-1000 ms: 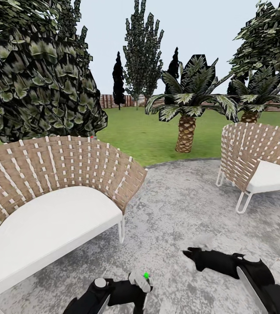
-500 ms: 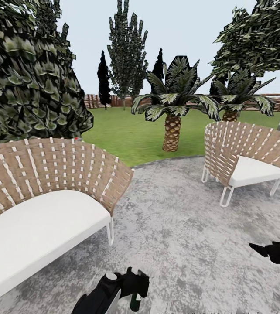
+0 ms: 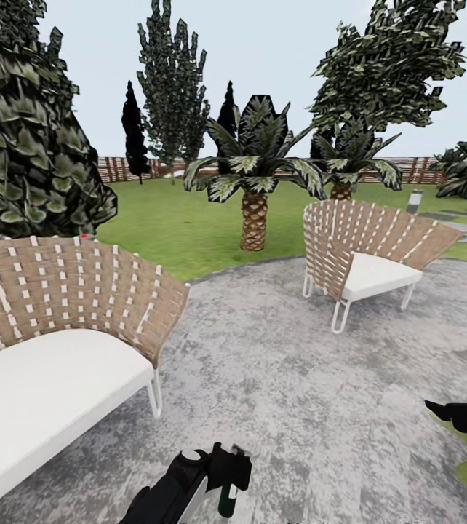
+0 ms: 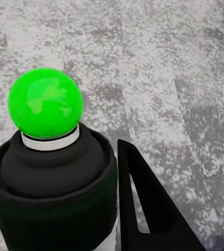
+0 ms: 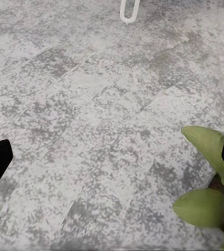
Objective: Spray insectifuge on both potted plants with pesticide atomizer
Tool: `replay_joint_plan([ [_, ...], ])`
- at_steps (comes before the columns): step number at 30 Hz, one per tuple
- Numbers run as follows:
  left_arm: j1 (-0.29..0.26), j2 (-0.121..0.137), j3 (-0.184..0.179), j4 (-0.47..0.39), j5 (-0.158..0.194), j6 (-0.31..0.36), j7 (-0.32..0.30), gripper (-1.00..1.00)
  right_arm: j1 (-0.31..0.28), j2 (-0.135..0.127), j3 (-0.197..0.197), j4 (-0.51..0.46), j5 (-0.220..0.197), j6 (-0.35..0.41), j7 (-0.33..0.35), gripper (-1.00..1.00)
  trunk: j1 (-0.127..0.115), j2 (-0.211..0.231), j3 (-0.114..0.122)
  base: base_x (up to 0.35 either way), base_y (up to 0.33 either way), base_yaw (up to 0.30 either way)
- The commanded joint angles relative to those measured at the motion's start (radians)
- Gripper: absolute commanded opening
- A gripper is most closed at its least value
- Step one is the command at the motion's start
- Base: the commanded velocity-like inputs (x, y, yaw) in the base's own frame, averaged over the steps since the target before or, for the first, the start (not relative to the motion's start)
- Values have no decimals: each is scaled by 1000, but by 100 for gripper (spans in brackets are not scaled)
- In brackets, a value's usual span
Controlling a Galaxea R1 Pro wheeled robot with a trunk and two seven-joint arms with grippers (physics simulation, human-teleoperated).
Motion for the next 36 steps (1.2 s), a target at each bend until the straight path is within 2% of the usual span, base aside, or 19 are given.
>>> replay_joint_plan([
  [1, 0, 1, 0, -2, -1, 0, 6, -100, 0, -1, -1, 0, 0, 0, 0, 100, 0, 0, 0, 0, 0, -300],
  [5, 1, 1, -12, -1, -1, -3, 5, -100, 0, -3, -5, -1, 0, 0, 0, 100, 0, 0, 0, 0, 0, -300],
  [7, 0, 1, -66, 1, 0, -3, 6, -100, 0, -4, -20, 0, 0, 0, 0, 100, 0, 0, 0, 0, 0, -300],
  [14, 1, 1, -75, 6, 5, -5, 14, -100, 0, -3, -34, -1, 0, -9, 1, 100, 0, 0, 0, 0, 0, -300],
  [15, 1, 1, -76, 5, 5, -12, 14, -100, 0, -3, -34, -1, 0, -10, 1, 100, 0, 0, 0, 0, 0, -300],
  [16, 1, 1, -76, 5, 5, -51, 14, -100, 0, -3, -34, -1, 0, -11, 2, 100, 0, 0, 0, 0, 0, -300],
  [18, 1, 1, -75, 7, 8, -69, 15, -100, 0, -3, -34, -1, 0, -12, 2, 100, 0, 0, 0, 0, 0, -300],
  [19, 1, 1, -74, 8, 24, -71, 23, -100, 0, -3, -34, -1, 0, -12, 2, 100, 0, 0, 0, 0, 0, -300],
  [21, 1, 1, -75, 10, 93, -72, 59, -100, 0, -3, -34, -1, 0, -12, 2, 100, 0, 0, 0, 0, 0, -300],
  [23, 1, 1, -79, 11, 138, -70, 94, -100, 0, -3, -34, -1, 0, -13, 2, 100, 0, 0, 0, 0, 0, -300],
  [24, 1, 1, -79, 11, 144, -70, 99, -100, 0, -3, -39, -1, 0, -14, 2, 100, 0, 0, 0, 0, 0, -300],
  [26, 1, 4, -82, 2, 150, -78, 94, -100, 0, -3, -79, -2, 0, -13, 2, 100, 0, 0, 0, 0, 0, -300],
  [27, 1, 5, -93, 3, 151, -84, 93, -100, 0, -3, -80, -2, 0, -13, 2, 100, 0, 0, 0, 0, 0, -300],
  [28, 1, 2, -112, 10, 157, -86, 124, -100, 0, -3, -82, -2, 0, -14, 4, 100, 0, 0, 0, 0, 0, -300],
  [30, 1, 0, -119, 13, 156, -75, 226, -100, 0, -3, -83, -2, 0, -14, 4, 100, 0, 0, 0, 0, 0, -300],
  [31, 1, 0, -128, 12, 155, -72, 240, -100, 0, -3, -83, -2, 0, -14, 5, 100, 0, 0, 0, 0, 0, -300],
  [32, 1, 0, -142, 10, 156, -72, 232, -100, 0, -3, -83, -2, 0, -14, 5, 100, 0, 0, 0, 0, 0, -300],
  [34, 1, 3, -162, -8, 156, -86, 149, -100, 0, -3, -84, -2, 1, -14, 5, 100, 0, 0, 0, 0, 0, -300],
  [36, 1, 3, -166, -4, 154, -85, 138, -100, 0, -3, -84, -2, 0, -15, 5, 100, 0, 0, 0, 124, 0, -300],
])
